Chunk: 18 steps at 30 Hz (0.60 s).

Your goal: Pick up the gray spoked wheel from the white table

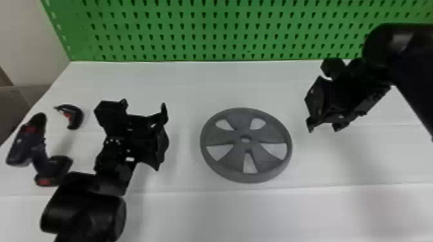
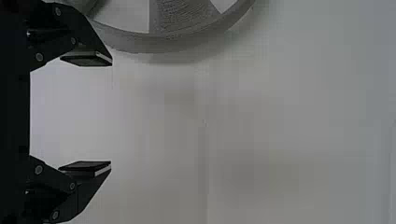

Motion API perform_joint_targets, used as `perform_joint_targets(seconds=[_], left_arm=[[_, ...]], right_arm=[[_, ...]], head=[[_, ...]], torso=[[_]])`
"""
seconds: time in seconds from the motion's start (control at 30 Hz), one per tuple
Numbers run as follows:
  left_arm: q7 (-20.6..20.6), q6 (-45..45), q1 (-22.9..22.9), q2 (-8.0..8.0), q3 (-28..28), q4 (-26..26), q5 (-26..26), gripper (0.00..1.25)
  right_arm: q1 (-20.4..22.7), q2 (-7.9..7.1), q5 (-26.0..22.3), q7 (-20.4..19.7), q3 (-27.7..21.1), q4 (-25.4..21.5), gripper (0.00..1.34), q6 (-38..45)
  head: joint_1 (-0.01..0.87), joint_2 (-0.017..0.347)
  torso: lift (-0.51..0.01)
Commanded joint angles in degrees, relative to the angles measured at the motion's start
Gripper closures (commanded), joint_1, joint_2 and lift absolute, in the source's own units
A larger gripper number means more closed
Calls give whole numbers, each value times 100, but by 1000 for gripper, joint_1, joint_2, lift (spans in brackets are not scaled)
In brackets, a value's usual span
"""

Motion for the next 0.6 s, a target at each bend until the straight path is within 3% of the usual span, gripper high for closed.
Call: perform_joint_targets(seconds=[0.0, 0.57], left_arm=[[1, 0, -2, 0, -1, 0, 0, 128], [1, 0, -19, 0, -10, 0, 0, 128]], right_arm=[[-4, -4, -19, 0, 35, 1, 473, 17], [-118, 40, -933, 0, 985, 1, 473, 17]], head=[[767, 35], [767, 35]], torso=[[-107], [-107]])
